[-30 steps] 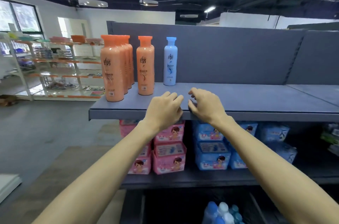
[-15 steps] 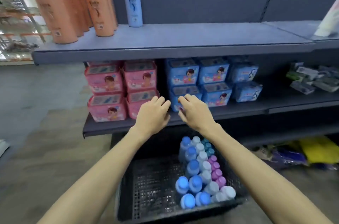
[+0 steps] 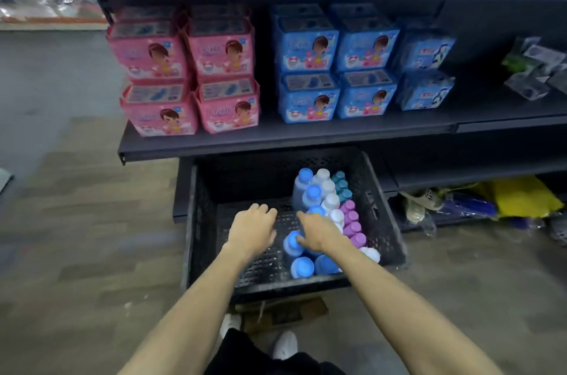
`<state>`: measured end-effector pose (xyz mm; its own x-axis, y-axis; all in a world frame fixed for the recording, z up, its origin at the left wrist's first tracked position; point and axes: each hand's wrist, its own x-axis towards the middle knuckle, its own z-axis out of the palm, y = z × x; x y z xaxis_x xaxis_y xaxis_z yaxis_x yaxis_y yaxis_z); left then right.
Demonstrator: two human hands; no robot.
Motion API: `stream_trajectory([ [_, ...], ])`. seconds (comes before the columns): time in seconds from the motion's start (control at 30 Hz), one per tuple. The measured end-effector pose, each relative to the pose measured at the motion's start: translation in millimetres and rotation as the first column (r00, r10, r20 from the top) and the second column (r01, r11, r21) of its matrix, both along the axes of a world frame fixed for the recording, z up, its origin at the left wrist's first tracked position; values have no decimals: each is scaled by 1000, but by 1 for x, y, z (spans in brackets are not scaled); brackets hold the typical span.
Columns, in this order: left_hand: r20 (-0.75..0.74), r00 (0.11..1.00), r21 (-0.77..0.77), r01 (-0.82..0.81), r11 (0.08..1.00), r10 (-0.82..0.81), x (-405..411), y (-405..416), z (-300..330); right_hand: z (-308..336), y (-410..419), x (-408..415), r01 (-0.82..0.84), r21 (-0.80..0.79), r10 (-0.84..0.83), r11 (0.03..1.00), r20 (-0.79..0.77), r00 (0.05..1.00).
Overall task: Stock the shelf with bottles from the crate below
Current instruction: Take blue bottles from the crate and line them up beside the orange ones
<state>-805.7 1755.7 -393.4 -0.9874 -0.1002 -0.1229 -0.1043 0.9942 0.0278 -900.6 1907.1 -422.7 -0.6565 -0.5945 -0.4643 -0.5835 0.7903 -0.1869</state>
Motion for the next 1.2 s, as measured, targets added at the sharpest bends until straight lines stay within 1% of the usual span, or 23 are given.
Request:
stream_trajectory([
  [0.1, 57, 998, 0, -24, 1000, 24, 10, -1, -7, -16, -4, 6, 18, 30, -20, 999, 56, 998],
  [0.33, 154, 986, 30, -62, 998, 56, 28, -8, -27, -40, -23, 16, -29, 108, 27, 994, 29, 999],
  [0.47, 179, 983, 47, -56, 997, 47, 30, -6, -33, -48, -30, 16, -1, 139, 0, 990, 12, 1000],
  [0.6, 206, 978, 55, -50, 997, 37, 31, -7, -39, -59, -37, 21, 66, 144, -77, 987, 74, 994],
  [0.7, 227, 973, 59, -46, 997, 31, 31, -11, -44, -63, -40, 25, 95, 150, -105, 984, 59, 993],
  [0.77, 236, 971, 58, -43, 997, 28, 31, -16, -47, -65, -40, 25, 119, 125, -126, 985, 52, 991],
  [1.03, 238, 970, 62, -55, 997, 39, 28, -36, -48, -58, -40, 12, 278, -79, -272, 957, 78, 959],
  [1.1, 219, 975, 47, -52, 998, 41, 24, -41, -44, -49, -40, 3, 294, -147, -282, 944, 100, 954],
  [1.2, 173, 984, 19, -38, 999, 34, 16, -48, -32, -26, -38, -15, 264, -223, -237, 939, 140, 961],
])
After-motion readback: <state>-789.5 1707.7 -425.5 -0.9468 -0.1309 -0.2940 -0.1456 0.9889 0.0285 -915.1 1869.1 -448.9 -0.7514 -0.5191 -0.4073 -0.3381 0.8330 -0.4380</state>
